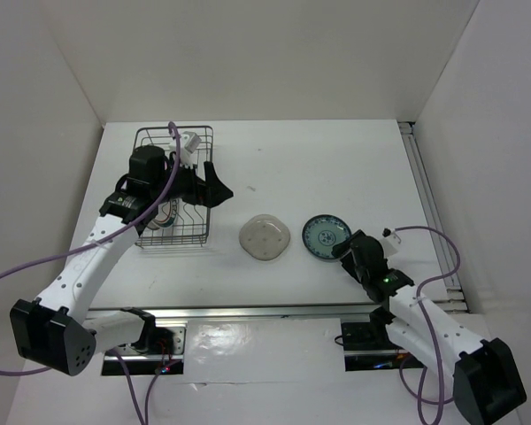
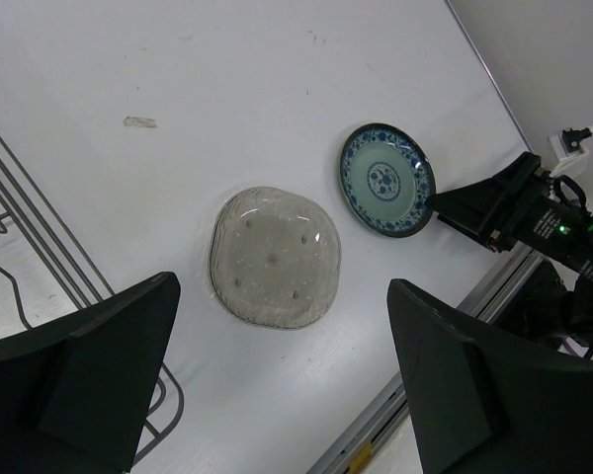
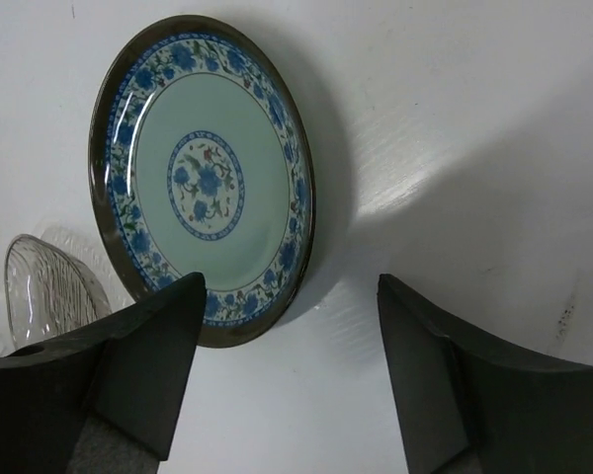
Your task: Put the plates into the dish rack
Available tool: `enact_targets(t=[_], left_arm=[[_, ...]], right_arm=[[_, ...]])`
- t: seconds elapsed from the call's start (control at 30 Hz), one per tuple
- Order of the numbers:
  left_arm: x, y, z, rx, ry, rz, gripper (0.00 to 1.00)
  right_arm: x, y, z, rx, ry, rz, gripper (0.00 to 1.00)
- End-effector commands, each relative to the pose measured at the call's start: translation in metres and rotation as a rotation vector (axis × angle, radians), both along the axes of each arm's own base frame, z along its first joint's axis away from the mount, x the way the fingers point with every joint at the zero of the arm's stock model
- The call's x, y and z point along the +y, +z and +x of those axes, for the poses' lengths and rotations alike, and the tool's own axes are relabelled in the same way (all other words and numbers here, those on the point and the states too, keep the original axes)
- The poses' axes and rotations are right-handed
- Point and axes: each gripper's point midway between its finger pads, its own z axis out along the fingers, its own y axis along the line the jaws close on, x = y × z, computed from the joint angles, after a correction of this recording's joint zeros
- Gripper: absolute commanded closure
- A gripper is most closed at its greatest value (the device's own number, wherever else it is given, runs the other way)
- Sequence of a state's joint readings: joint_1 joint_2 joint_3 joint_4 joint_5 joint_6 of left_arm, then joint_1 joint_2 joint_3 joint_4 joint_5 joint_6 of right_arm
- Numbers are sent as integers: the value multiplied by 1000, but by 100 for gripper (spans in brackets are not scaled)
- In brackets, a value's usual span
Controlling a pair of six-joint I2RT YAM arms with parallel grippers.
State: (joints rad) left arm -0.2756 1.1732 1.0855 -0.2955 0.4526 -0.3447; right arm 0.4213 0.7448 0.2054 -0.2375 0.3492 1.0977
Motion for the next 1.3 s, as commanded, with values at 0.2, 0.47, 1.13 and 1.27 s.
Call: enact_targets(t=[0.2,0.47,1.13,1.27], left_arm=[[-5,17,-1,-65,-33,-32,0],[-6,14,-1,-55,-42,-34,0],[-40,10,33,60,-153,-128,0],[-47,3,33,83,-193,-161,0]], right_arm=[[-4,-13,10,-17,-78,7,48],[-9,-31,4,8,-146,37,72],[-6,104,54,-341,-261,70,100],[65,143,73,-564,161,106,100]])
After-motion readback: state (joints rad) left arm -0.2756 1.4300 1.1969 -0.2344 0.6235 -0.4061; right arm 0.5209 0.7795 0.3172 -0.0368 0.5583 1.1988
